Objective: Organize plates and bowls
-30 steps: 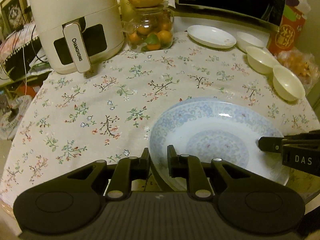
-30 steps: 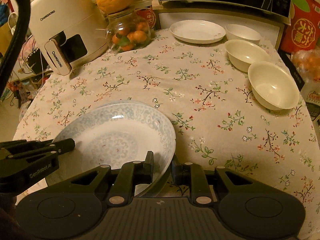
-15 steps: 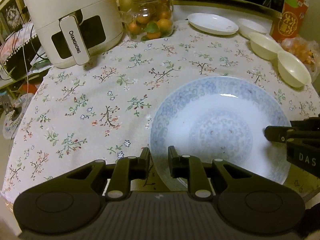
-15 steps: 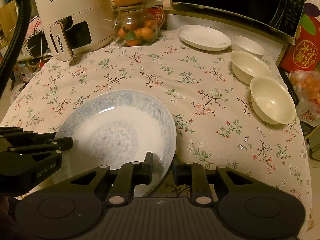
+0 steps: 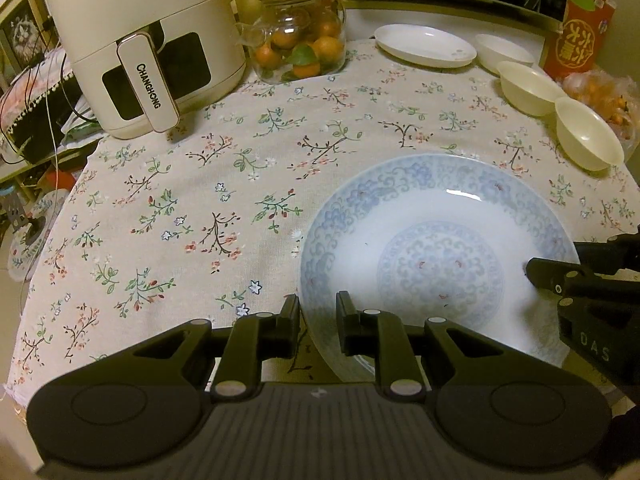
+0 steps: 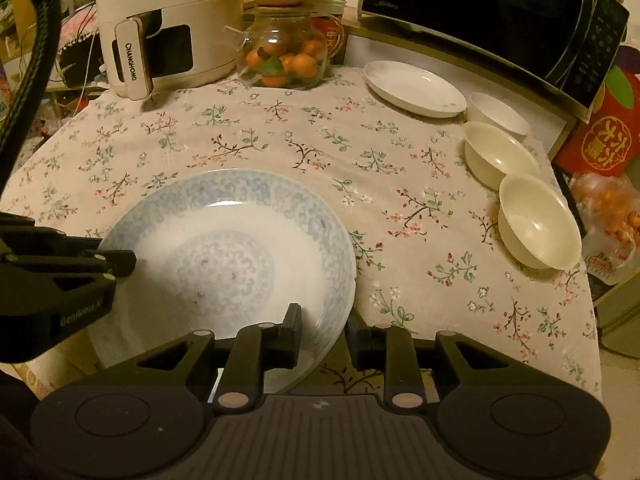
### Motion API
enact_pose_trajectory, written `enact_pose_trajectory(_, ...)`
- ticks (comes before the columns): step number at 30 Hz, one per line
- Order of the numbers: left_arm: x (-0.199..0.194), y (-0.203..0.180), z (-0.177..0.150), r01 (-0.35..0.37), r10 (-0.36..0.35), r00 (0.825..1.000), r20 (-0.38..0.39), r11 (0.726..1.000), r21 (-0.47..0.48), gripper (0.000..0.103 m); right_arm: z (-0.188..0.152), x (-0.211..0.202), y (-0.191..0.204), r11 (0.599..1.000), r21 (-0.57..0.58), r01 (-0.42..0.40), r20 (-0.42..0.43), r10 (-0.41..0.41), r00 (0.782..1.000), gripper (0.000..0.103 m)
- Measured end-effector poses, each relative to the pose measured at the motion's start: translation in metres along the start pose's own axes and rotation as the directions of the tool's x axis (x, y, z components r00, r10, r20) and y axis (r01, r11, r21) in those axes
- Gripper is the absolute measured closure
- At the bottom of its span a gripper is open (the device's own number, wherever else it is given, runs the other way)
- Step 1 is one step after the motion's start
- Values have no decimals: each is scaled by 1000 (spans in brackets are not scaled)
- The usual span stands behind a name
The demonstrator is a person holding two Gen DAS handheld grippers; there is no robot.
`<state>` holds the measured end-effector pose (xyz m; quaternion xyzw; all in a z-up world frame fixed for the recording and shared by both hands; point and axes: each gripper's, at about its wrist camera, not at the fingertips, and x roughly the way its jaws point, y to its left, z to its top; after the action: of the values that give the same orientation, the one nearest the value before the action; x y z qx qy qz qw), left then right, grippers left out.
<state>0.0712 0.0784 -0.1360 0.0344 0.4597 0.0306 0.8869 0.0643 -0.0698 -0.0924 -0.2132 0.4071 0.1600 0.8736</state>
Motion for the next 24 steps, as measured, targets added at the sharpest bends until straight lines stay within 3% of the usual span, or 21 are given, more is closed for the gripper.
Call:
enact_pose_trajectory(13,0,2,2,8,-8,1000,-13,1000,-11,85,-3,5,3,1000,-27,15,-12,-15,1000,80)
enact_pose_trajectory(19,2,10,12,57,-60,997,-38,995,-76,78,6,8,-13,998,36,-56,-43,57,997,80)
enact_pose_trajectory(24,2,14,26,67,-70,997,-28,991,-114,74,17,3,-30,991,98,-95,-19,97,995,79)
